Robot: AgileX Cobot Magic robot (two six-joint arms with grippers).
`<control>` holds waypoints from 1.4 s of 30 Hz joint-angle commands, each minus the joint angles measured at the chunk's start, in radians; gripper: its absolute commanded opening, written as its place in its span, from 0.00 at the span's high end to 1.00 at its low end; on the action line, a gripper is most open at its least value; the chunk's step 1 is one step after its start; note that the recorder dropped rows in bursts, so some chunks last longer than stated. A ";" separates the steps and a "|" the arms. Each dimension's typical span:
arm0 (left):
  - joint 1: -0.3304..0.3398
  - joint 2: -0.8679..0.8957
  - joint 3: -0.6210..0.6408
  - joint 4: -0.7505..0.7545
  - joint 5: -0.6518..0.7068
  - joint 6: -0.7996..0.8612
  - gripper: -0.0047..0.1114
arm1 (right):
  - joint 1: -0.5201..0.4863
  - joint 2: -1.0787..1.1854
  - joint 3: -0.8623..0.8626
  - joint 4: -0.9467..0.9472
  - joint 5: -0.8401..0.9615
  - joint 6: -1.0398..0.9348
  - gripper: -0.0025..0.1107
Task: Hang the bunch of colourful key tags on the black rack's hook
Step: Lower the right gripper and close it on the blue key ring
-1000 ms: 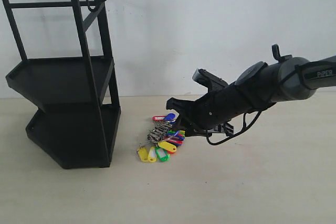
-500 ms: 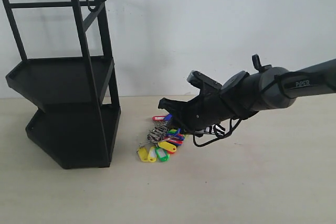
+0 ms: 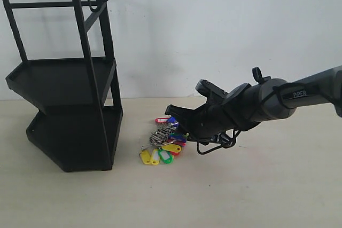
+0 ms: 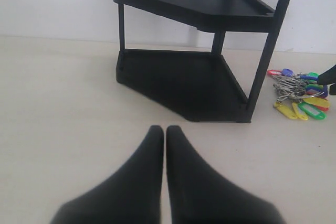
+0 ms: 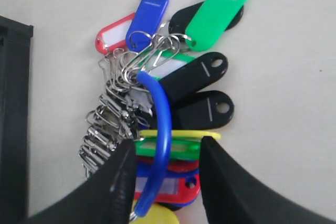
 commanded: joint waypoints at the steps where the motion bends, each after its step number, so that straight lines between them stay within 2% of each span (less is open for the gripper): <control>1: 0.002 -0.002 0.003 0.005 -0.007 0.003 0.92 | 0.004 -0.003 -0.005 0.004 -0.030 -0.009 0.64; 11: 0.002 -0.002 0.003 0.005 -0.007 0.003 0.92 | 0.058 0.033 -0.060 0.002 -0.031 -0.024 0.64; 22: 0.002 -0.002 0.003 0.005 -0.007 0.003 0.92 | 0.060 0.042 -0.060 -0.035 -0.039 -0.029 0.65; 24: 0.002 -0.002 0.003 0.005 -0.007 0.003 0.92 | 0.060 0.042 -0.060 -0.042 -0.037 -0.029 0.67; 27: 0.002 -0.002 0.003 0.005 -0.007 0.003 0.92 | 0.060 0.042 -0.060 -0.042 -0.036 -0.029 0.80; 35: 0.002 -0.002 0.003 0.005 -0.007 0.003 0.92 | 0.060 0.042 -0.060 -0.041 -0.043 -0.025 0.82; 36: 0.002 -0.002 0.003 0.005 -0.007 0.003 0.92 | 0.060 0.042 -0.060 -0.041 -0.048 -0.025 0.87; 37: 0.002 -0.002 0.003 0.005 -0.007 0.003 0.92 | 0.060 0.042 -0.060 -0.041 -0.052 -0.025 0.97; 42: 0.002 -0.002 0.003 0.005 -0.007 0.003 0.92 | 0.060 0.042 -0.060 -0.041 -0.052 -0.025 0.98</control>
